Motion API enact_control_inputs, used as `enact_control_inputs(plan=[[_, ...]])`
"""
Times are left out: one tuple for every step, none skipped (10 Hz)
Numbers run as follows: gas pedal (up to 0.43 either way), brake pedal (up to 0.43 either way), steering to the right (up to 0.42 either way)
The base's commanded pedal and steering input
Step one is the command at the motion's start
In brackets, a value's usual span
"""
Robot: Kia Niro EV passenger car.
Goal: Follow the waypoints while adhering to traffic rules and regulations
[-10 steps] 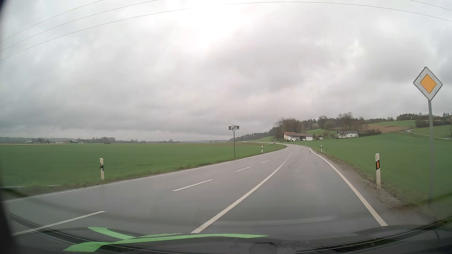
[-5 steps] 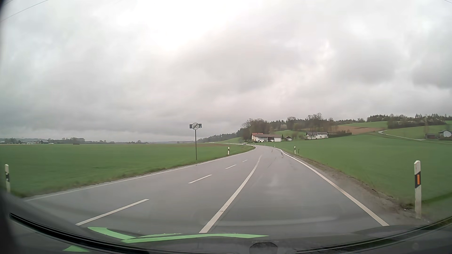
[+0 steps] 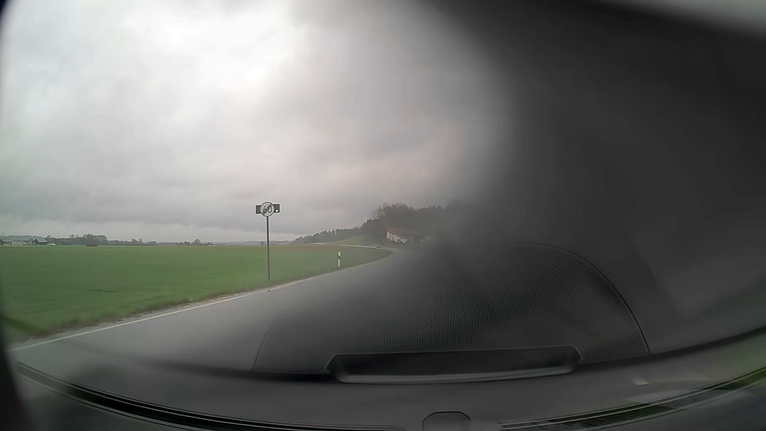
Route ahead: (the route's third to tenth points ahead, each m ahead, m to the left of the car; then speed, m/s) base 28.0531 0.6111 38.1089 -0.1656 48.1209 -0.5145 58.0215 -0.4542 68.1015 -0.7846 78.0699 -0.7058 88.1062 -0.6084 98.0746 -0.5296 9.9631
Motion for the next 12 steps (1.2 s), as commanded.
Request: enact_control_inputs(plan=[[0.378,0.0,0.036],[0.378,0.0,0.025],[0.378,0.0,0.013],[0.378,0.0,0.003],[0.378,0.0,0.002],[0.378,0.0,0.002],[0.378,0.0,0.002],[0.378,0.0,0.003],[0.37,0.0,0.003],[0.358,0.0,0.003],[0.358,0.0,0.003],[0.358,0.0,0.003]])
